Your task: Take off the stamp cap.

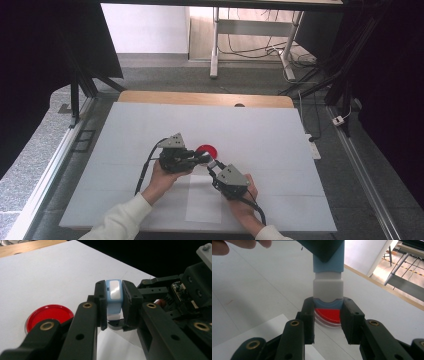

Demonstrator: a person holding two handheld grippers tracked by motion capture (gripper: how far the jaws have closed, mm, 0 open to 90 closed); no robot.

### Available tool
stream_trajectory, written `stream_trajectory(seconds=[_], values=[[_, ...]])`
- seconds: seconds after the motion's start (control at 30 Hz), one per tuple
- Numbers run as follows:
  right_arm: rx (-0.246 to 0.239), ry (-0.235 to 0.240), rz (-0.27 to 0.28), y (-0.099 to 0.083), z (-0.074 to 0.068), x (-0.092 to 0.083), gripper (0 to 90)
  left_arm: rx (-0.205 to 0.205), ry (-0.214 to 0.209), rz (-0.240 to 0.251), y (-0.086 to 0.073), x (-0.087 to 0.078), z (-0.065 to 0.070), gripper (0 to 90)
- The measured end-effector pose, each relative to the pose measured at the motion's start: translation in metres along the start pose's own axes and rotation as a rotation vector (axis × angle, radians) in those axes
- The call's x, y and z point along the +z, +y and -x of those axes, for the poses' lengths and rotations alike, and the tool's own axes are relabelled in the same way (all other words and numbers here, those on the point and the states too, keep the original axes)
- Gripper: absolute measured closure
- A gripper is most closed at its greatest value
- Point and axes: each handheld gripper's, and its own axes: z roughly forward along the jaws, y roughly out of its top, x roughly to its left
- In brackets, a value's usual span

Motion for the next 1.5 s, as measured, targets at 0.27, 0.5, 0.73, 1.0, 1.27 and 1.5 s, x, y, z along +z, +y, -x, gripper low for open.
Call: stream_trajectory(seconds=[0.27,0.5,0.73,1.0,1.27,1.5], values=[[-0.036,-0.012,-0.032,-0.006,0.001,0.001,65.7,-0.025,0.049,0.053,0.003,-0.027,-0.012,75.7],[-0.008,0.006,-0.043,-0.008,0.005,0.001,65.6,0.005,0.037,0.036,0.004,-0.02,-0.005,75.6],[-0.003,0.013,-0.045,-0.01,0.008,0.0,65.5,-0.008,0.045,0.033,0.004,-0.02,-0.006,75.6],[0.033,0.025,-0.041,-0.015,0.021,-0.008,65.5,-0.001,0.054,0.027,0.004,-0.021,-0.004,75.5],[0.054,0.048,-0.044,-0.019,0.034,-0.018,65.4,0.007,0.063,0.017,0.004,-0.019,-0.005,75.5],[0.068,0.055,-0.045,-0.024,0.045,-0.031,65.3,0.018,0.075,0.008,0.003,-0.019,-0.005,75.4]])
